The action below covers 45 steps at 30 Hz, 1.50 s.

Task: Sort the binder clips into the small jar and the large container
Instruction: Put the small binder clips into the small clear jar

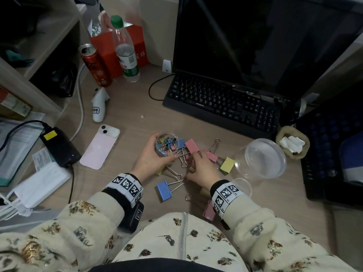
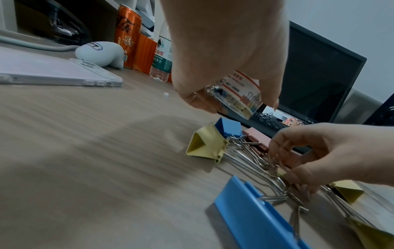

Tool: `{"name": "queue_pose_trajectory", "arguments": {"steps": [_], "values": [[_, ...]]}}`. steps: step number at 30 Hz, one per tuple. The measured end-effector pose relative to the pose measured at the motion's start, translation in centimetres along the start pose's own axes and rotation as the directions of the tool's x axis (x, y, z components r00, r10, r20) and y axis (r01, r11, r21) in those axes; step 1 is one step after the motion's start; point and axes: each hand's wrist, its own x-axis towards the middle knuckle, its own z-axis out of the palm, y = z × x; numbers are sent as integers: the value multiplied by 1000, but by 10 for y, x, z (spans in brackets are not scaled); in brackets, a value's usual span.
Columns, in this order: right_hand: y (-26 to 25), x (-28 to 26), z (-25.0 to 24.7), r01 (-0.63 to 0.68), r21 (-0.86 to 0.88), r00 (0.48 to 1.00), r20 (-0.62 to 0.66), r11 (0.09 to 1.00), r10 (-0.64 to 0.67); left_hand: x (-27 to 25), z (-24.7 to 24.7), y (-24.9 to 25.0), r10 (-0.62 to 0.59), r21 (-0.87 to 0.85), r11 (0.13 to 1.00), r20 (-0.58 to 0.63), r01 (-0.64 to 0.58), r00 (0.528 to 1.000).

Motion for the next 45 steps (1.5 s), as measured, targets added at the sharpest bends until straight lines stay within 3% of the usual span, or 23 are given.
{"name": "queue_pose_trajectory", "arguments": {"steps": [7, 18, 24, 28, 31, 33, 36, 39, 45], "values": [[14, -7, -8, -19, 41, 1000, -12, 999, 19, -1, 4, 0, -20, -8, 1000, 15, 20, 1000], [20, -15, -30, 100, 224, 973, -226, 969, -49, -5, 10, 0, -1, -6, 1000, 63, 2, 998], [-5, -24, -56, 314, 427, 910, -389, 848, -142, -8, 20, -1, 24, -51, 999, 122, -17, 992], [-6, -21, -56, 349, 370, 883, -437, 861, -170, -10, 24, 3, 34, -89, 996, 158, -21, 987], [11, -19, -53, 216, 329, 905, -421, 919, -61, -9, 20, 3, 32, -45, 999, 137, -26, 990], [23, -19, -45, 97, 169, 954, -296, 981, -43, -9, 18, 2, 31, -47, 999, 114, -26, 993], [30, -24, -29, 38, -92, 991, -121, 995, -49, -10, 17, 2, 34, -68, 997, 98, -27, 995], [31, -30, -16, 24, -293, 991, -120, 956, -62, -11, 17, 3, 50, -78, 996, 101, -42, 994], [37, -29, -2, 35, -314, 986, -144, 949, -85, -9, 14, 3, 35, -68, 997, 127, -27, 991]]}}
